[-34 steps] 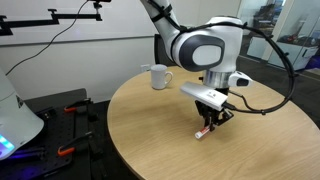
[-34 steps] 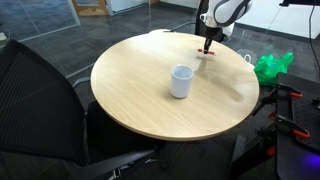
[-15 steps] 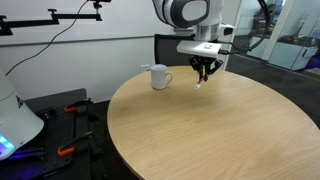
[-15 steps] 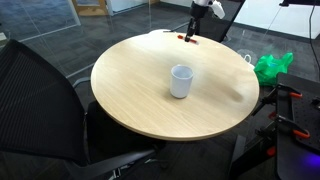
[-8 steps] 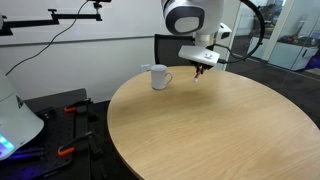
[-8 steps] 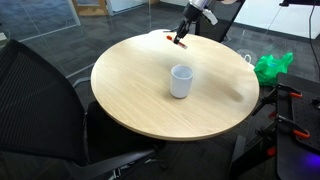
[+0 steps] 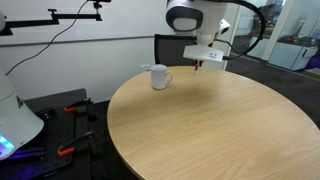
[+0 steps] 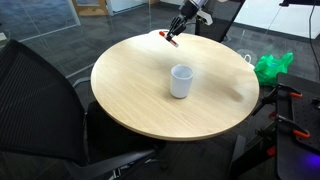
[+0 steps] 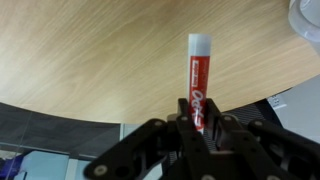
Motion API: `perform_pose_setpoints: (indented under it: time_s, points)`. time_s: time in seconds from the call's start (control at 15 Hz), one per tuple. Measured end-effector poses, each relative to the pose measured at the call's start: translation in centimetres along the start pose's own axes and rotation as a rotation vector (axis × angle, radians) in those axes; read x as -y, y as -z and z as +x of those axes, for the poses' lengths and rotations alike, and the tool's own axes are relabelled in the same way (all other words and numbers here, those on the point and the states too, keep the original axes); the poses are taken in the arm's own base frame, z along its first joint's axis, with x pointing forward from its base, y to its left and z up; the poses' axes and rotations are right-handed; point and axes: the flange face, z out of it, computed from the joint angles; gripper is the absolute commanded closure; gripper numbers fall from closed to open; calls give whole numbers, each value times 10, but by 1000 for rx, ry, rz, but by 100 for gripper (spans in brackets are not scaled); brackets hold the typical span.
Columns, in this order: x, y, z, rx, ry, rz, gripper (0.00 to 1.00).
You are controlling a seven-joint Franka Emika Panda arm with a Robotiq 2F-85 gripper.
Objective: Put the marker in the mug and then remove it and put it on the table
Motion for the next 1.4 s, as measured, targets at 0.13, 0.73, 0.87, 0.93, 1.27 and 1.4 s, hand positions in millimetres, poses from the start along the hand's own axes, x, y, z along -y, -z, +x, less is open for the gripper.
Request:
perform_pose_setpoints:
  time_s: [0.13,0.73,0.87,0.93,1.27,1.4]
  points:
    - [5,-2,8,-32,62,31,95]
    - [30,-6,36,-230,273,224,95]
    - [35,-5,39,-271,309,266,95]
    - [38,-5,41,-288,326,289,95]
    - [56,-3,43,-360,402,445,81]
    - [59,-1,42,-368,409,476,81]
